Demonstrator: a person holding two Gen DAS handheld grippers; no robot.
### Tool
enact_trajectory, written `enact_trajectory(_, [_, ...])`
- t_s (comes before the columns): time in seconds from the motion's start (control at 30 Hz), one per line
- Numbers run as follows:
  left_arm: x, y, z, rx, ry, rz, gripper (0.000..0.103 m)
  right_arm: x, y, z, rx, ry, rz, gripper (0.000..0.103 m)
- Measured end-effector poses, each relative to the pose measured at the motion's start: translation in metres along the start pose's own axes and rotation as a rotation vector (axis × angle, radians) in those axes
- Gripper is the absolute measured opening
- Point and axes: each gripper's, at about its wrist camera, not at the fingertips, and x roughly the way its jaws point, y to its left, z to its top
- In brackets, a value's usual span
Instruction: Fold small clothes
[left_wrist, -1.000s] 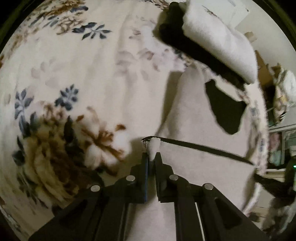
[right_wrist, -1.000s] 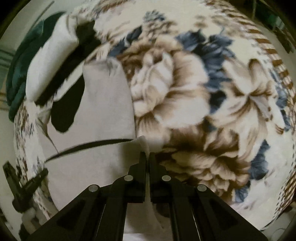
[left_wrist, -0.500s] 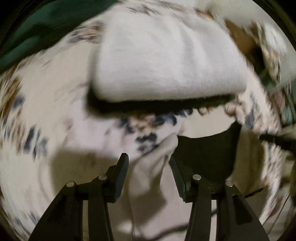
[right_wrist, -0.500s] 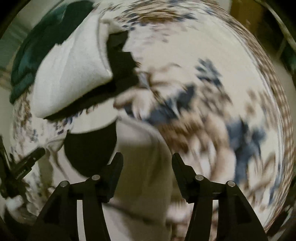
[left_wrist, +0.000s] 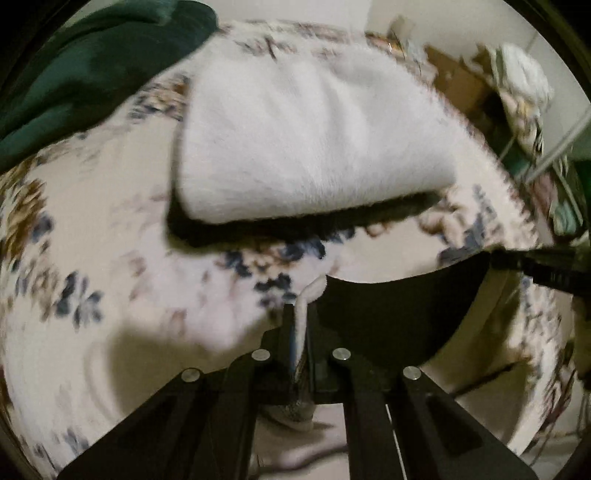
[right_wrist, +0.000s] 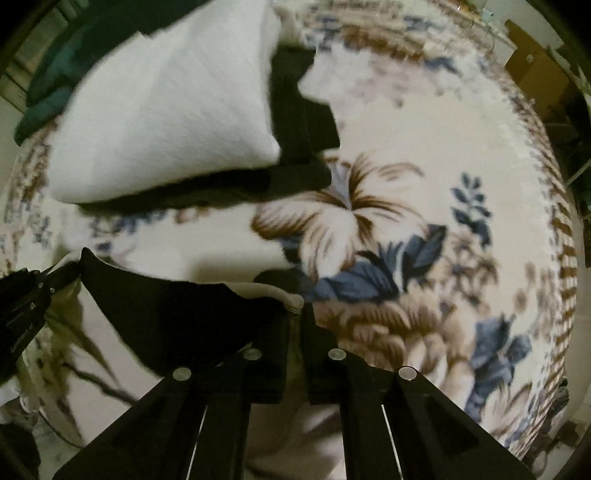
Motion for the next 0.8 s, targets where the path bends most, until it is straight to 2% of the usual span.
enact_trajectory(0.13, [-0.059,-0.002,-0.038,-0.072,-0.058,-0.017,0.003,-0.052,0.008,-0.032,0.012,-0.081,0.045,0.006])
enact_trajectory(0.27, [-0.097,-0.004,-0.086,-0.133,-0.059,-0.026,0.003,-0.095,0.023,-0.093,0.020,-0.118,0.090,0.006])
enact_trajectory(0.37, [-0.107,-0.011,-0.124,-0.179,-0.029,-0.026,0.003,-0.112,0.033,-0.148,0.015,-0.108,0.101,0.006])
enact_trajectory(0.5, [-0.102,-0.013,-0.170,-0.243,0.038,-0.023,0.003,-0.101,0.037,-0.213,0.033,-0.043,0.121,0.006])
enact_trajectory(0.6, [-0.090,-0.013,-0.202,-0.264,0.102,-0.017,0.007,-0.083,0.038,-0.250,0.022,-0.004,0.111,0.006])
enact_trajectory(0.7, [-0.078,-0.008,-0.232,-0.293,0.200,-0.010,0.009,-0.058,0.035,-0.280,0.024,0.083,0.097,0.007])
enact_trajectory(0.73, [-0.079,-0.007,-0.240,-0.301,0.217,-0.001,0.013,-0.051,0.031,-0.289,0.031,0.123,0.099,0.007])
enact_trajectory(0.8, [-0.086,0.001,-0.255,-0.340,0.244,0.007,0.019,-0.046,0.022,-0.302,0.043,0.173,0.106,0.018])
